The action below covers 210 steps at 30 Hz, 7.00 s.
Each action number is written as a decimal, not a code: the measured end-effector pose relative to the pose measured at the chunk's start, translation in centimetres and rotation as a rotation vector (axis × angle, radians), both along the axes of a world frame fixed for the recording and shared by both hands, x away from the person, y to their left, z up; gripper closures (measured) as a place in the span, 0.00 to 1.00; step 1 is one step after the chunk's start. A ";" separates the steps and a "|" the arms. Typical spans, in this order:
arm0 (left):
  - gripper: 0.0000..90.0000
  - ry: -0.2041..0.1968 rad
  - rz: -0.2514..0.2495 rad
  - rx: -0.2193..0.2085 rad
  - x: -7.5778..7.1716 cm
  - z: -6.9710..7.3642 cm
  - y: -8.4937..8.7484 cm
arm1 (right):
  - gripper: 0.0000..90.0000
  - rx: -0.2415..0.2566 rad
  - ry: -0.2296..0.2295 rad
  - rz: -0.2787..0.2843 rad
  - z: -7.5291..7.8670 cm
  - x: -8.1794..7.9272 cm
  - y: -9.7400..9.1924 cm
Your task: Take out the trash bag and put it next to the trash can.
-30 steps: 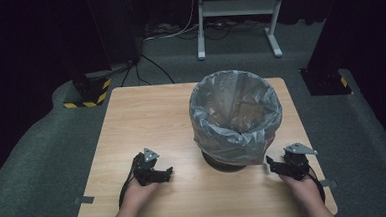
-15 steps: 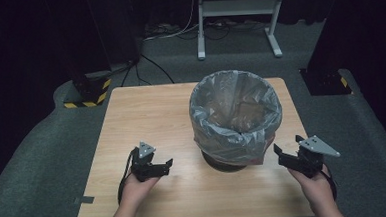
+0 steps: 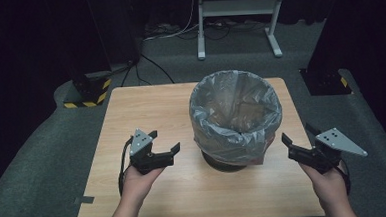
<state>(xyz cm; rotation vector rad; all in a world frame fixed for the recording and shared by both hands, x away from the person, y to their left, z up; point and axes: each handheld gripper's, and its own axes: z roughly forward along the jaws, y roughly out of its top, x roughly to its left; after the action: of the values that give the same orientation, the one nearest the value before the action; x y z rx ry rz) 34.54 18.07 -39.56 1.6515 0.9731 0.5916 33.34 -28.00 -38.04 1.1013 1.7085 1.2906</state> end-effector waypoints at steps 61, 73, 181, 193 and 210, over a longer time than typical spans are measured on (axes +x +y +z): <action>1.00 -0.206 0.113 -0.104 1.8 8.0 -7.4 | 1.00 0.024 -0.128 -0.087 7.0 3.0 5.9; 1.00 -0.397 0.098 -0.224 0.8 9.8 -7.3 | 1.00 0.084 -0.374 -0.140 8.5 1.1 6.3; 1.00 -0.274 -0.029 -0.244 1.2 11.5 -7.7 | 0.37 -0.018 -0.149 -0.140 3.9 -0.4 2.8; 1.00 -0.379 -0.061 -0.259 0.7 12.5 -8.0 | 0.22 -0.076 0.064 -0.179 -4.3 1.5 1.5; 1.00 -0.553 -0.112 -0.313 -1.1 15.4 -7.7 | 0.18 -0.193 0.225 -0.119 -10.6 3.4 2.5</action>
<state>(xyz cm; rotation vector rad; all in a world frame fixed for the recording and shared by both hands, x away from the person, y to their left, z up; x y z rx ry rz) 33.44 10.36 -24.18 1.1630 0.5302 0.7275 36.75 -25.48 -48.66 1.2494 1.8568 0.9357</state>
